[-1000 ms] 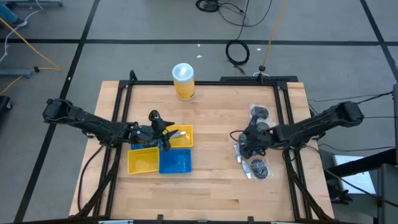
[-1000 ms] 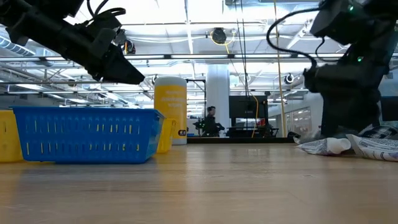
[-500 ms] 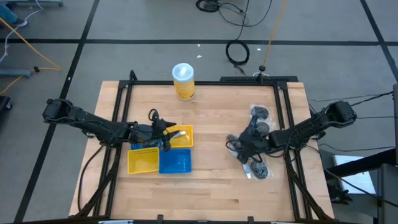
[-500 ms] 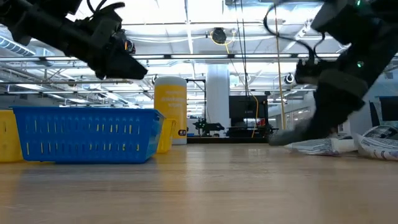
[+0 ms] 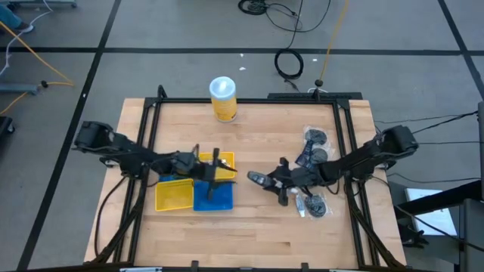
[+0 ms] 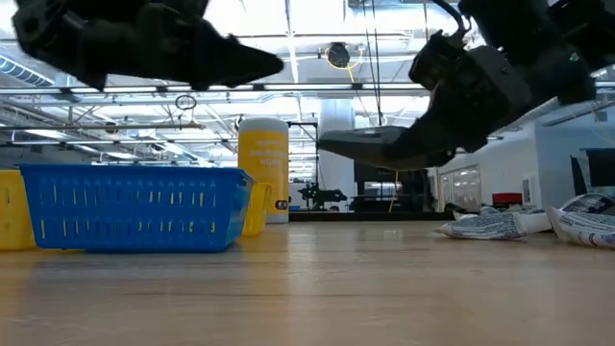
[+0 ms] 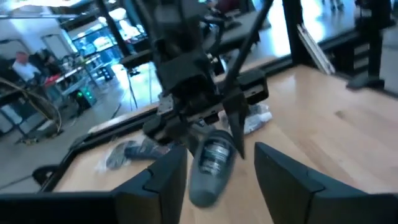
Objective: Pick & Place Travel size toiletries
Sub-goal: Put the black deodorant into the bottom blue bin
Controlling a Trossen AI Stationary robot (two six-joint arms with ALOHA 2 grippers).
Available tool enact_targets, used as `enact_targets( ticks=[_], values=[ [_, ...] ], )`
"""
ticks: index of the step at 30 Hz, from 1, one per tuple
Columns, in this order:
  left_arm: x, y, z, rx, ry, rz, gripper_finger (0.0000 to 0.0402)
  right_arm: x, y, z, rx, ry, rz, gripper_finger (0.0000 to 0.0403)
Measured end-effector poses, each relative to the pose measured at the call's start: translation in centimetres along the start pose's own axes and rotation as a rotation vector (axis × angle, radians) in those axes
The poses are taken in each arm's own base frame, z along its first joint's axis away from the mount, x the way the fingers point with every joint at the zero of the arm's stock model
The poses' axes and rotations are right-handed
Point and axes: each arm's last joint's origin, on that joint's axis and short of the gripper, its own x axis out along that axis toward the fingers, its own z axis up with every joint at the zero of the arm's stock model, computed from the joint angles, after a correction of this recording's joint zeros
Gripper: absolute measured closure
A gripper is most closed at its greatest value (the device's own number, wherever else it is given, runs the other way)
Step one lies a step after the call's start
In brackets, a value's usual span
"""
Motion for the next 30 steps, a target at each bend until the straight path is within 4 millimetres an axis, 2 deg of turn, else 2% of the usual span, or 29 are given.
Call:
enact_targets(
  ticks=[9,14,20,30],
  values=[
    [5.7,0.3,0.8,0.092,0.300,-0.073,0.0077,1.2,-0.8,-0.4,0.014,-0.027,0.029,0.0195],
    [8.4,0.1,0.0,0.159,0.355,-0.047,0.0042,1.2,-0.8,-0.2,0.017,-0.038,0.032,0.0194],
    [10.1,-0.4,-1.2,0.235,0.390,-0.061,0.0055,1.2,-0.6,-0.1,0.016,-0.041,0.087,0.0194],
    [10.3,-0.4,-1.2,0.232,0.374,-0.087,0.0156,1.2,-0.6,0.0,0.008,-0.046,0.088,0.0193]
  ],
)
